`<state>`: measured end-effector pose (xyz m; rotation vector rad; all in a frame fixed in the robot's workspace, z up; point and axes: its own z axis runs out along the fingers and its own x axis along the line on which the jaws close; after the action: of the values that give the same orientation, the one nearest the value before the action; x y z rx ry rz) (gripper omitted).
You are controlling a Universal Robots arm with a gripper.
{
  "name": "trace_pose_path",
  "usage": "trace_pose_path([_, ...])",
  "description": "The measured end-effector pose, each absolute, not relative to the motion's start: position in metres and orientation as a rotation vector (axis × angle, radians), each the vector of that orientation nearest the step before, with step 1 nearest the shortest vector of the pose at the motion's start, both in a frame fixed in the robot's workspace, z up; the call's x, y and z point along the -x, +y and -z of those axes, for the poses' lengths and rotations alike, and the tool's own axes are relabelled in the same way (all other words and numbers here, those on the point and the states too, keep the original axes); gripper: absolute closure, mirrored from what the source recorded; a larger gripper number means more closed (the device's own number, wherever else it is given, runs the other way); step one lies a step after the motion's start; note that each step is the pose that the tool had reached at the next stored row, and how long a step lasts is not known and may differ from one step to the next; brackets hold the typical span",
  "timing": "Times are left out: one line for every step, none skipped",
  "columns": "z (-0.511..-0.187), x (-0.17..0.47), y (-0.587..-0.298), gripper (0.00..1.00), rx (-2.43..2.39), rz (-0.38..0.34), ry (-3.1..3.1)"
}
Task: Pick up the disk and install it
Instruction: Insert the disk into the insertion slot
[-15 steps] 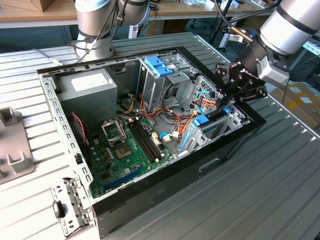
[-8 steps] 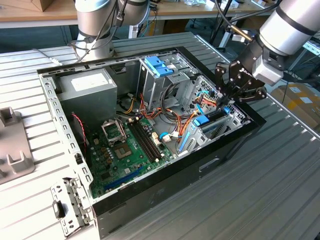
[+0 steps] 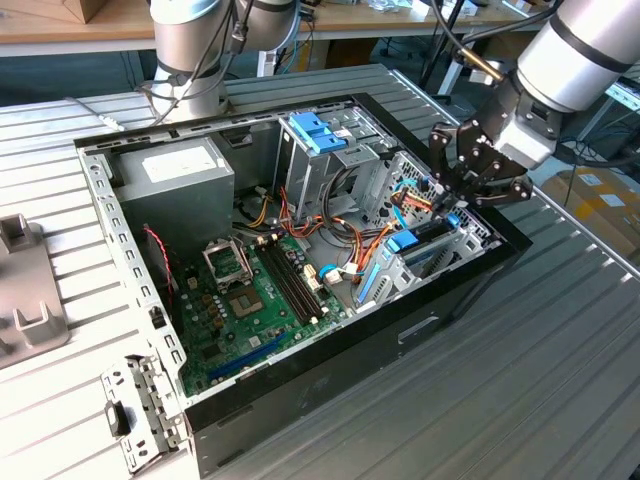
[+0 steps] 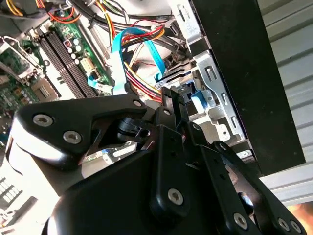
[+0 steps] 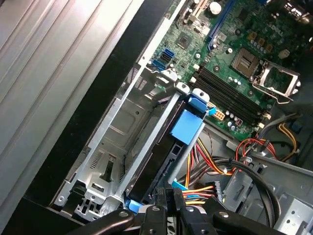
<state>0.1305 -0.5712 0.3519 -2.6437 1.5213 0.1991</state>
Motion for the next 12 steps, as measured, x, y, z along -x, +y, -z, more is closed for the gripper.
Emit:
trace_pose_path([-0.3519, -0.1302, -0.5712, 0.83, 2.636, -0.198, 1.534])
trace_pose_path([-0.3519, -0.1298, -0.5712, 0.83, 2.626, -0.197, 1.549])
trace_pose_path([-0.3518, -0.1296, -0.5712, 0.83, 2.620, -0.197, 1.559])
trace_pose_path([-0.3518, -0.1292, -0.5712, 0.83, 2.609, -0.196, 1.575])
trace_pose_path([-0.3517, -0.1290, -0.5712, 0.83, 2.602, -0.195, 1.586])
trace_pose_path([-0.3517, -0.1283, -0.5712, 0.83, 2.583, -0.194, 1.614])
trace_pose_path([-0.3516, -0.1280, -0.5712, 0.83, 2.574, -0.193, 1.627])
trace_pose_path([-0.3516, -0.1277, -0.5712, 0.83, 2.567, -0.193, 1.637])
trace_pose_path([-0.3515, -0.1274, -0.5712, 0.83, 2.559, -0.192, 1.648])
trace_pose_path([-0.3515, -0.1270, -0.5712, 0.83, 2.552, -0.191, 1.660])
trace_pose_path([-0.3514, -0.1267, -0.5711, 0.83, 2.544, -0.191, 1.670])
trace_pose_path([-0.3514, -0.1263, -0.5712, 0.83, 2.536, -0.190, 1.681])
